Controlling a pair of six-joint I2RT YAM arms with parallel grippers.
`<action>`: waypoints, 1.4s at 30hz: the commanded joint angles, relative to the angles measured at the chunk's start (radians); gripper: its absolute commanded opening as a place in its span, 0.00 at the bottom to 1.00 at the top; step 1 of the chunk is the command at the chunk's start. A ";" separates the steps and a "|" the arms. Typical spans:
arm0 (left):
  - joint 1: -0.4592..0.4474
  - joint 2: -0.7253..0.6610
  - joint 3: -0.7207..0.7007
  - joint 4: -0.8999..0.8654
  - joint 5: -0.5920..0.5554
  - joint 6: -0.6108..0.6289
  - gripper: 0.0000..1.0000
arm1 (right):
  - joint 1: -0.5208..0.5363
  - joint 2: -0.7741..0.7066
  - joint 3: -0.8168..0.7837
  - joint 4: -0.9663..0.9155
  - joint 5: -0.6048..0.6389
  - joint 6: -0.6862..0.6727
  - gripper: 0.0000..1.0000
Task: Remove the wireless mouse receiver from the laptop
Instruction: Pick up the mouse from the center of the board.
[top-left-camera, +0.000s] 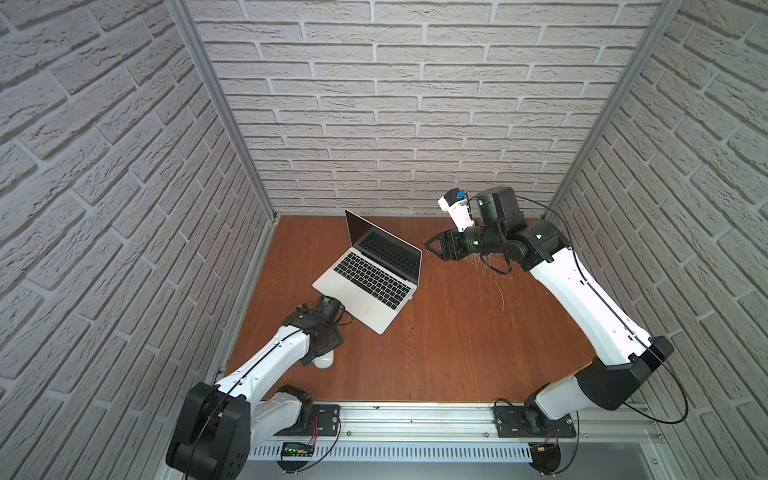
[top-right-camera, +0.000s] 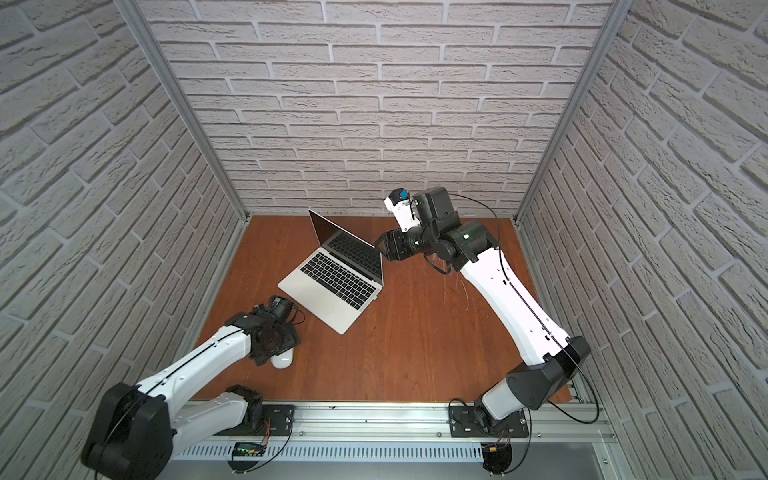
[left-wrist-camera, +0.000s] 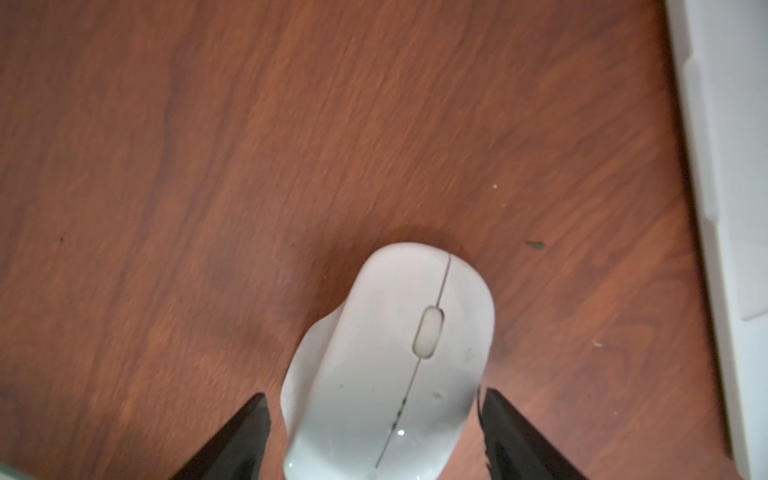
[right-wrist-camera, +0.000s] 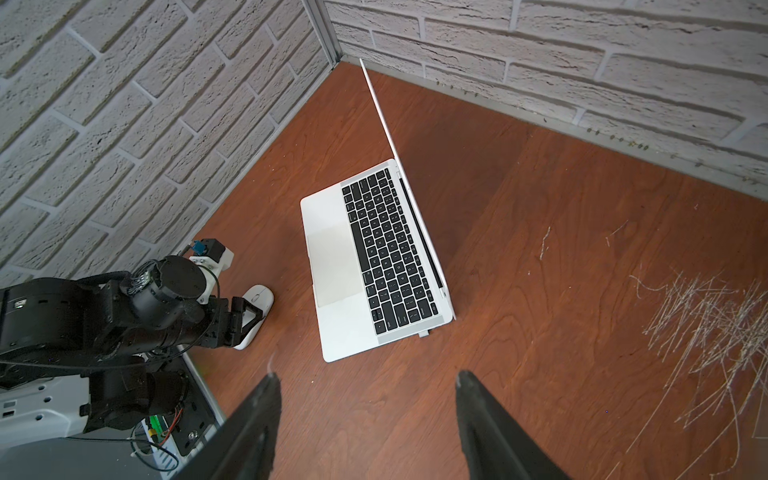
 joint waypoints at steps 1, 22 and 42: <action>-0.022 0.039 -0.010 0.016 -0.035 -0.010 0.77 | 0.008 -0.062 -0.038 0.055 -0.012 0.026 0.69; -0.093 -0.130 0.212 0.328 0.269 0.146 0.53 | 0.011 -0.313 -0.499 0.159 -0.134 0.105 0.69; -0.293 -0.039 0.317 0.689 0.286 -0.026 0.53 | 0.399 -0.309 -0.888 0.920 0.118 0.077 0.79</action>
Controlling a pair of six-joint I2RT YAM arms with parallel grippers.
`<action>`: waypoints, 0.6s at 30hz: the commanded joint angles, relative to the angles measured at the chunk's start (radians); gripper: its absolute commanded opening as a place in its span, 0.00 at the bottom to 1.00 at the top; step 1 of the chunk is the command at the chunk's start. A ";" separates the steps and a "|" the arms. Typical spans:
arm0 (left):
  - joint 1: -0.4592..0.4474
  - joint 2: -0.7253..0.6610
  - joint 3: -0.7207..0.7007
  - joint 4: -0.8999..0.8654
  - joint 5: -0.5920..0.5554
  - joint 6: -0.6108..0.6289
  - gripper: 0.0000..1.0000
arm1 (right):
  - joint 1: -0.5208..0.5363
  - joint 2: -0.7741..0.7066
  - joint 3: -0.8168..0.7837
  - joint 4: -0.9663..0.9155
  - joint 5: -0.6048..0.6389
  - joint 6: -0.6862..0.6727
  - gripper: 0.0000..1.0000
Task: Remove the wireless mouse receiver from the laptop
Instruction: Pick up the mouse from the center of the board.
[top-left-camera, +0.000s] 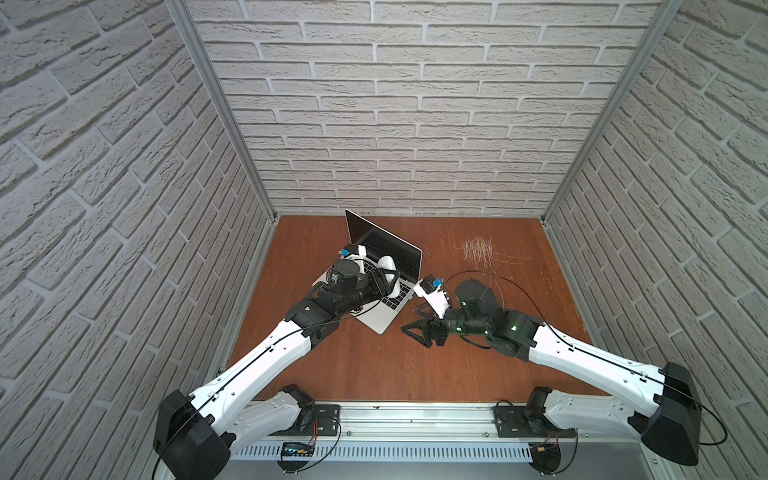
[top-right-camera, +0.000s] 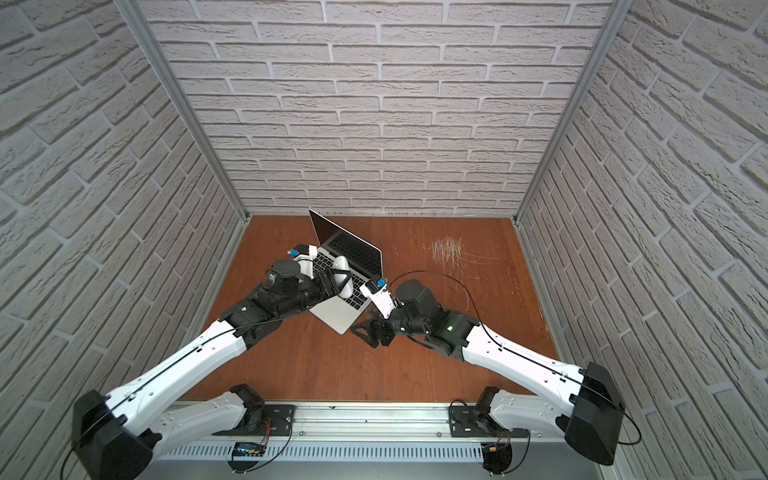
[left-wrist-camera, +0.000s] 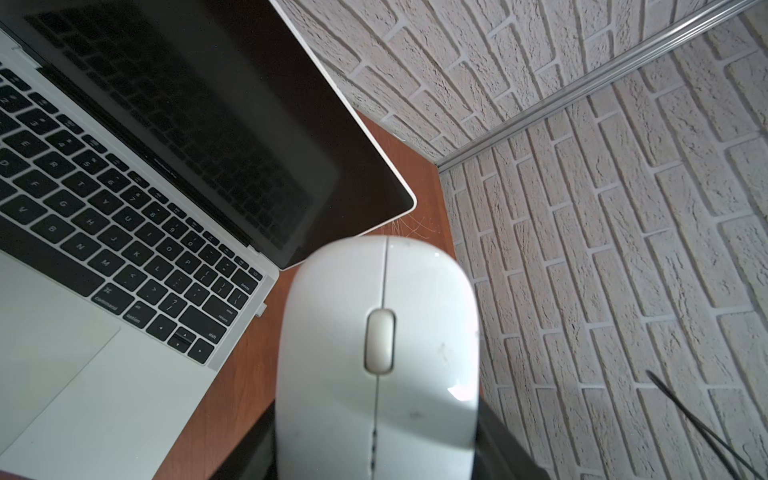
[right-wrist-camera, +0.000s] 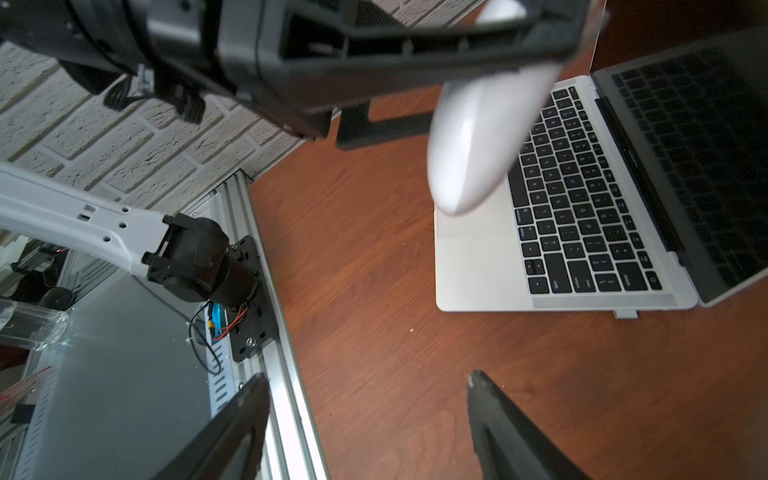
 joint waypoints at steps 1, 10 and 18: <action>-0.015 0.011 0.019 0.080 -0.026 -0.024 0.53 | 0.022 0.045 0.043 0.162 0.130 -0.016 0.79; -0.049 0.009 0.007 0.097 -0.039 -0.049 0.53 | 0.022 0.144 0.114 0.226 0.227 0.026 0.79; -0.065 -0.018 -0.003 0.087 -0.041 -0.057 0.54 | 0.019 0.186 0.142 0.257 0.240 0.016 0.60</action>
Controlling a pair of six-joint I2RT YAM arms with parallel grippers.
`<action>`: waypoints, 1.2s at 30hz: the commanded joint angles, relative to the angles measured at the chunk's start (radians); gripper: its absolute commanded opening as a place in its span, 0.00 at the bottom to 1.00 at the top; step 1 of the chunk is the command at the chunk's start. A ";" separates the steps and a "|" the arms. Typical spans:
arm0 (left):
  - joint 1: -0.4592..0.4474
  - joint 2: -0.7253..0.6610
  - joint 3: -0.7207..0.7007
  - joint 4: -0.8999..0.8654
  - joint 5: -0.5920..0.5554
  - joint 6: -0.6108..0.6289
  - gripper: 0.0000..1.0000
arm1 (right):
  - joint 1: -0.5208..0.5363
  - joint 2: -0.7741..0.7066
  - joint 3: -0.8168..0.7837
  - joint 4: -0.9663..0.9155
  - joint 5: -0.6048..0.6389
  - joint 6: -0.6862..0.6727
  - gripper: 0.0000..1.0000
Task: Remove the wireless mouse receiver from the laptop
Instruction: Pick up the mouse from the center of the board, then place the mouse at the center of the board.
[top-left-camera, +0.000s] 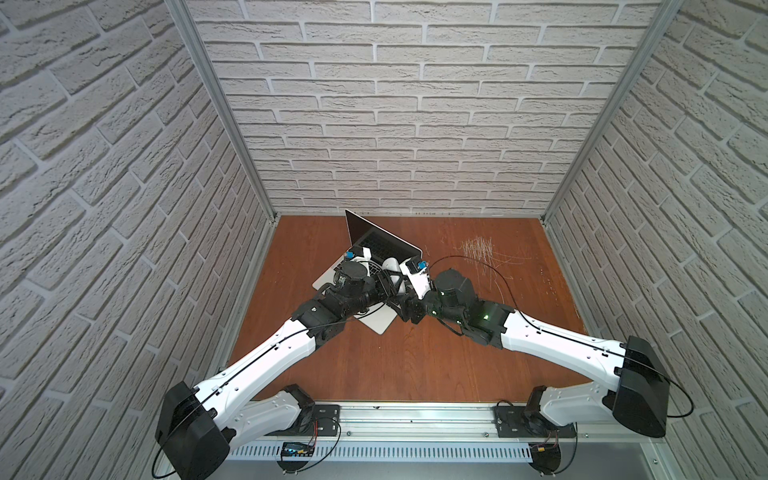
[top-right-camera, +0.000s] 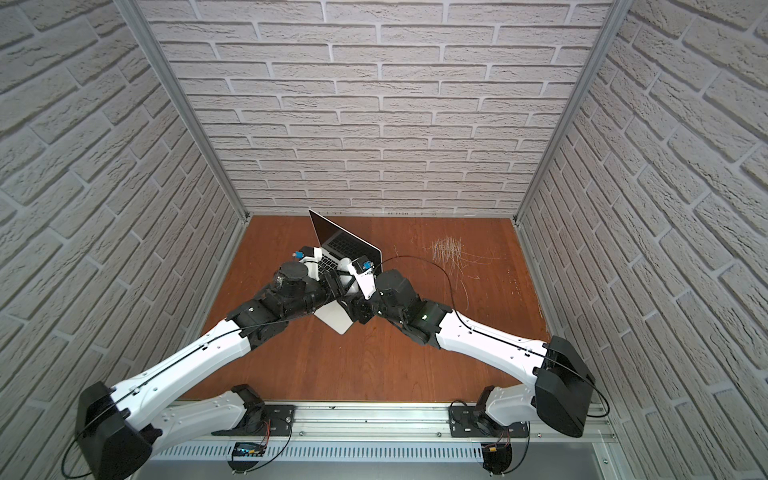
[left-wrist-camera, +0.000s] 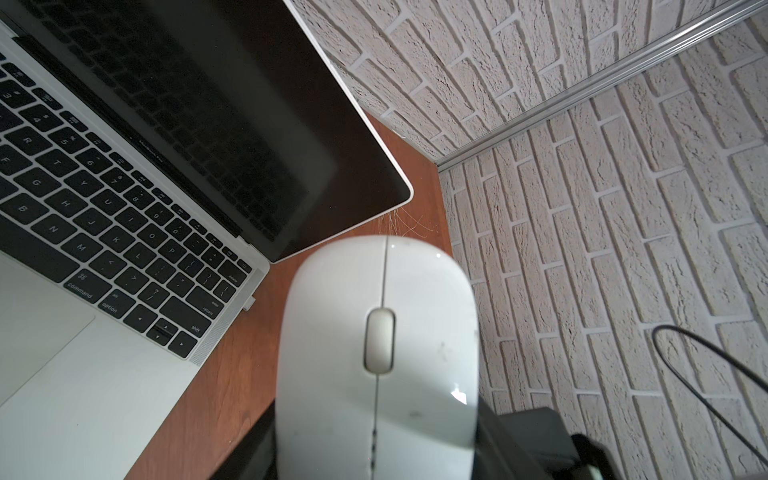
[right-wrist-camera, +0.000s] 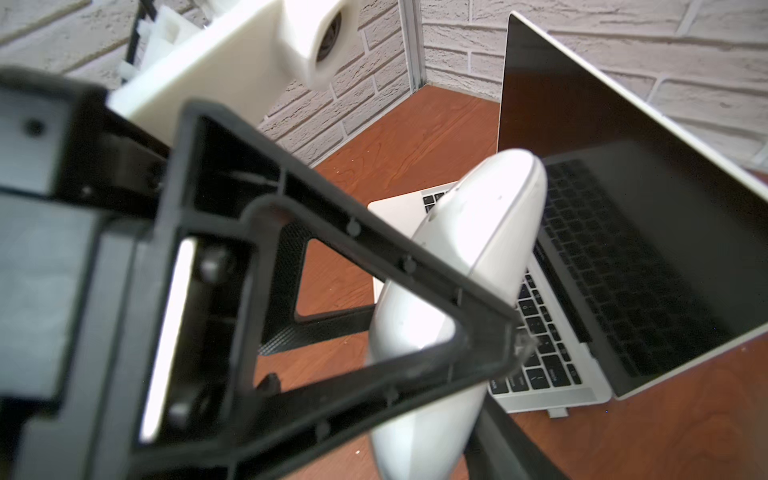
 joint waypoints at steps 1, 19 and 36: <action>-0.012 -0.031 -0.006 0.063 0.005 -0.013 0.54 | 0.002 0.008 0.027 0.085 0.005 0.001 0.58; -0.029 -0.099 -0.015 -0.122 -0.136 -0.026 0.98 | -0.023 -0.009 0.012 -0.022 0.010 -0.099 0.11; 0.313 -0.457 -0.154 -0.650 -0.216 -0.091 0.98 | 0.132 0.194 0.070 -0.588 0.304 -0.606 0.11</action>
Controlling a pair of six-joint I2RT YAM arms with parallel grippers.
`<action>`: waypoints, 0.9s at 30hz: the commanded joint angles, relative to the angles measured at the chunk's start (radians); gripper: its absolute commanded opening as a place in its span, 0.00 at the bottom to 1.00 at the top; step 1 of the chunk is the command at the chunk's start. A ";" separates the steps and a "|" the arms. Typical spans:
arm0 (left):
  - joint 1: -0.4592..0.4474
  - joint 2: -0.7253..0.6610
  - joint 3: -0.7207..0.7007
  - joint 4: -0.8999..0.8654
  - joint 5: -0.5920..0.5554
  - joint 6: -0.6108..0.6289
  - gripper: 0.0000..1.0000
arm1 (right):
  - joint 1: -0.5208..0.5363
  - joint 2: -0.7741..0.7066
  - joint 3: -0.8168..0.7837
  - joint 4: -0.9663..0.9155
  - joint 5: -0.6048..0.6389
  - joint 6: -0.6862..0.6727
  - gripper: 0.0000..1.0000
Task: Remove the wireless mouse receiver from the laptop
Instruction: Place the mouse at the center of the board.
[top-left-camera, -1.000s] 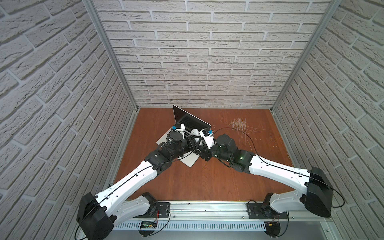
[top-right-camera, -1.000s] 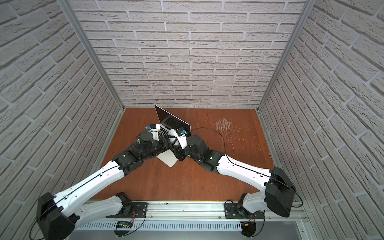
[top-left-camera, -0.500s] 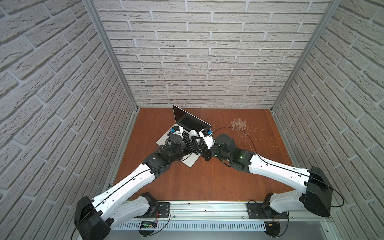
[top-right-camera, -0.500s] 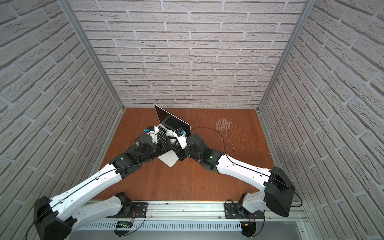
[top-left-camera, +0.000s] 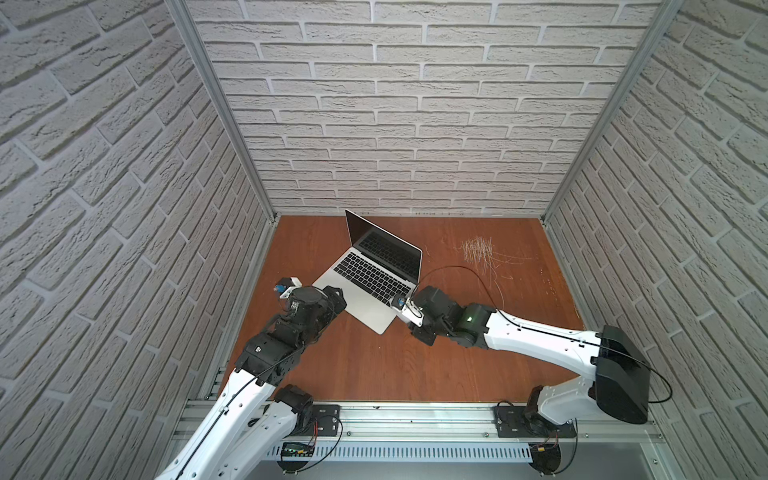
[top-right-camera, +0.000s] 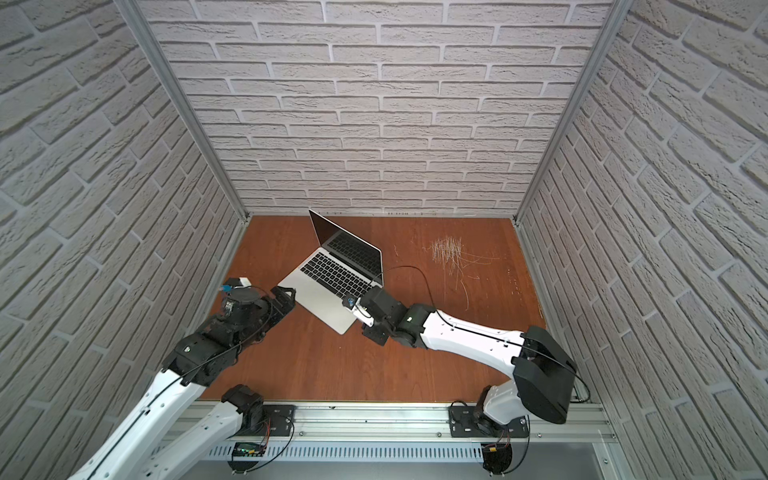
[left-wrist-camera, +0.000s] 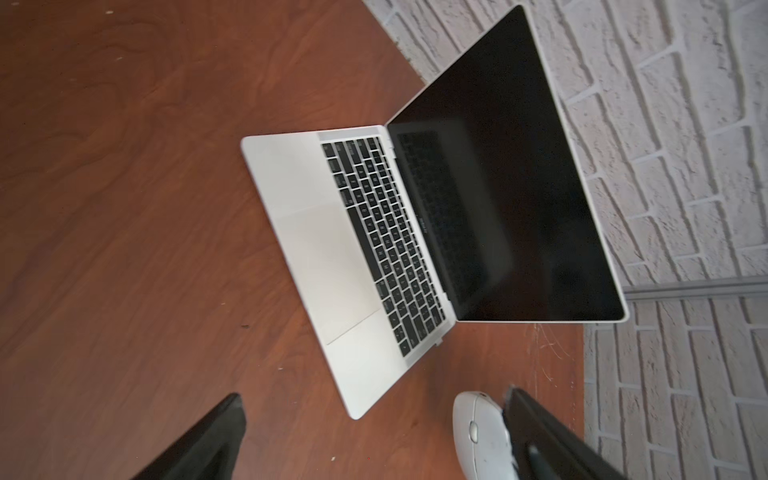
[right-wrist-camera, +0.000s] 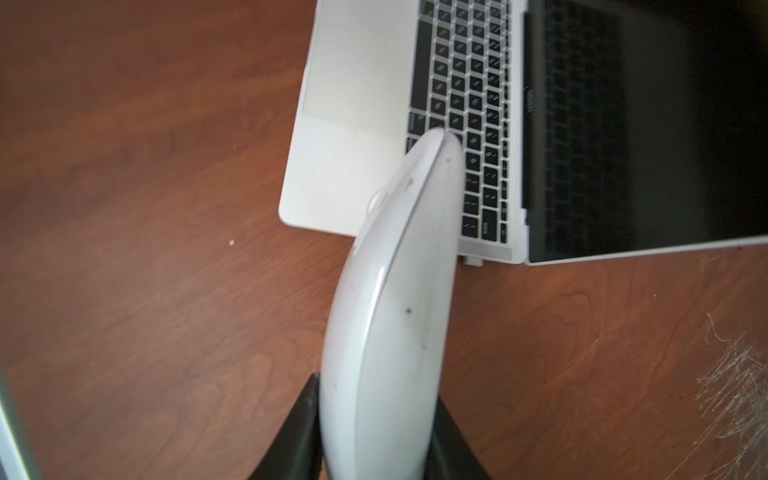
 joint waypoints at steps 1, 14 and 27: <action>0.046 -0.029 -0.048 -0.055 0.063 0.002 0.98 | 0.059 0.049 0.021 -0.113 0.099 -0.121 0.11; 0.074 0.017 -0.081 -0.040 0.138 0.025 0.98 | 0.158 0.122 -0.007 -0.175 0.169 -0.165 0.25; 0.098 0.053 -0.082 0.004 0.177 0.045 0.98 | 0.185 0.083 -0.035 -0.164 0.149 -0.147 0.66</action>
